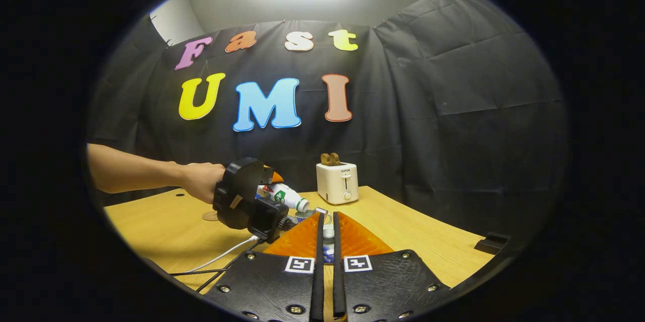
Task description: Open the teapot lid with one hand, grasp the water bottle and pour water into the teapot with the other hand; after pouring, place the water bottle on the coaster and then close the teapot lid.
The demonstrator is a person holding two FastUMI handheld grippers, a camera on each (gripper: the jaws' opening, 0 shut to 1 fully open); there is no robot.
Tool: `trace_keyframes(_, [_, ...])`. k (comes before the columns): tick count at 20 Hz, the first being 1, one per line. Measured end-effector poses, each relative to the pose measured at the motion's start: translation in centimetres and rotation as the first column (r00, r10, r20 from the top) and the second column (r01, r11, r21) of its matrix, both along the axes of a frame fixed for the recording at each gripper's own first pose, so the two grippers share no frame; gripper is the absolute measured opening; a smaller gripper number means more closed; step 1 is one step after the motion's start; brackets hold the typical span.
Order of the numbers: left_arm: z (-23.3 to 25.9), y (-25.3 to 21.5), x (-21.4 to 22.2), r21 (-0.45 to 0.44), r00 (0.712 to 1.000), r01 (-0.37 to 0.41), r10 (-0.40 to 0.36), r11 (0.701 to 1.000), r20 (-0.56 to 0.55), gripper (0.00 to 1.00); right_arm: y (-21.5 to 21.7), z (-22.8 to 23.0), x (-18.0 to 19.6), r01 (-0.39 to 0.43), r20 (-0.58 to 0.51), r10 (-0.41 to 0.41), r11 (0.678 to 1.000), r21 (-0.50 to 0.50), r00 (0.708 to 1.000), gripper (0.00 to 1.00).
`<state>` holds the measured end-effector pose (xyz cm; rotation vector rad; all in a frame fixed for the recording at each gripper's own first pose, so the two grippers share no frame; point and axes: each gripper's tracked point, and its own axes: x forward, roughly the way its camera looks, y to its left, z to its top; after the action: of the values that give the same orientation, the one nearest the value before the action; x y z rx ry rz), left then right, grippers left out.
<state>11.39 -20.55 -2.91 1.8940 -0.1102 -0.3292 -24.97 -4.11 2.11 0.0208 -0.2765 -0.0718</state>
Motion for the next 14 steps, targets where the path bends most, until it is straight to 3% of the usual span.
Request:
trace_keyframes(5, [-0.2, -0.2, -0.4, 0.023, 1.000, 0.005, -0.005, 1.000, 0.013, 0.80, -0.2, -0.1, 0.2, 0.001, -0.003, -0.001, 1.000, -0.002, 1.000, 0.07])
trace_keyframes(6, [-0.1, -0.2, -0.3, 0.031, 1.000, 0.005, -0.006, 1.000, 0.016, 0.70, -0.2, -0.1, 0.2, 0.001, -0.003, -0.001, 1.000, -0.001, 1.000, 0.07])
trace_keyframes(9, [-0.2, -0.3, -0.4, 0.047, 1.000, 0.006, -0.007, 0.999, 0.018, 0.70, -0.3, -0.2, 0.2, -0.008, -0.002, 0.008, 1.000, 0.008, 1.000, 0.07])
trace_keyframes(10, [-0.1, -0.5, -0.6, 0.052, 1.000, 0.007, -0.008, 0.999, 0.018, 0.80, -0.4, -0.3, 0.4, -0.010, -0.003, 0.010, 1.000, 0.009, 1.000, 0.07])
trace_keyframes(14, [-0.2, -0.9, -1.2, 0.053, 1.000, 0.017, -0.019, 0.998, 0.023, 0.80, -0.9, -0.3, 0.4, -0.014, -0.003, 0.014, 1.000, 0.019, 1.000, 0.07])
